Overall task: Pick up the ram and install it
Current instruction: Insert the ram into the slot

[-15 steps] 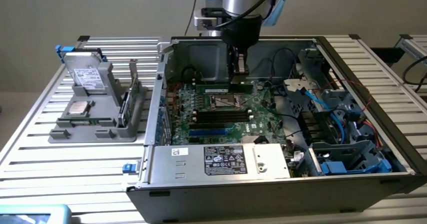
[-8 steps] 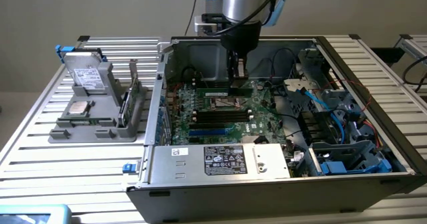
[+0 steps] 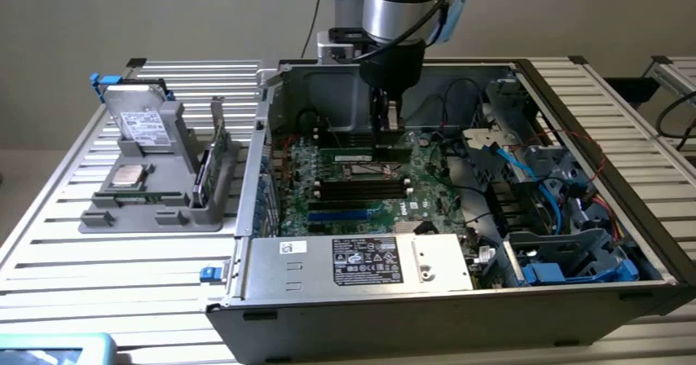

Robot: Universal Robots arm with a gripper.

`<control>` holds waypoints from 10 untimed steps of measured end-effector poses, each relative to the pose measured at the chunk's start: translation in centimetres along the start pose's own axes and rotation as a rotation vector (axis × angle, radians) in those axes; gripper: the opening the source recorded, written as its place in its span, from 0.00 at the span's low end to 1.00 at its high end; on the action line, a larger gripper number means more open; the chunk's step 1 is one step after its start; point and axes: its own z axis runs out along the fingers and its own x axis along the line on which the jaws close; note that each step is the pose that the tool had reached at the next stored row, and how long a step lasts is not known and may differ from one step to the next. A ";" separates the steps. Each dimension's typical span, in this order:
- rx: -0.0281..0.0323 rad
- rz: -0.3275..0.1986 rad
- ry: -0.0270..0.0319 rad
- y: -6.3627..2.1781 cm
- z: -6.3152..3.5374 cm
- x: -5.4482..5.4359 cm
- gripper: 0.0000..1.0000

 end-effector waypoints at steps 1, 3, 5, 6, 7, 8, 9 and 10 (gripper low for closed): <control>0.0000 0.000 0.0003 0.00 0.19 0.0 0.13; 0.0000 0.000 0.0008 0.00 0.39 0.0 0.13; 0.0000 0.000 0.0012 -0.01 0.45 0.2 0.13; 0.0000 0.000 0.0013 -0.01 0.49 0.3 0.13; 0.0000 0.000 0.0012 -0.01 0.57 0.4 0.13; 0.0001 0.000 0.0010 -0.01 0.68 0.4 0.13; 0.0001 0.000 0.0011 -0.01 0.83 0.4 0.13; 0.0001 -0.001 0.0012 -0.02 0.99 0.4 0.13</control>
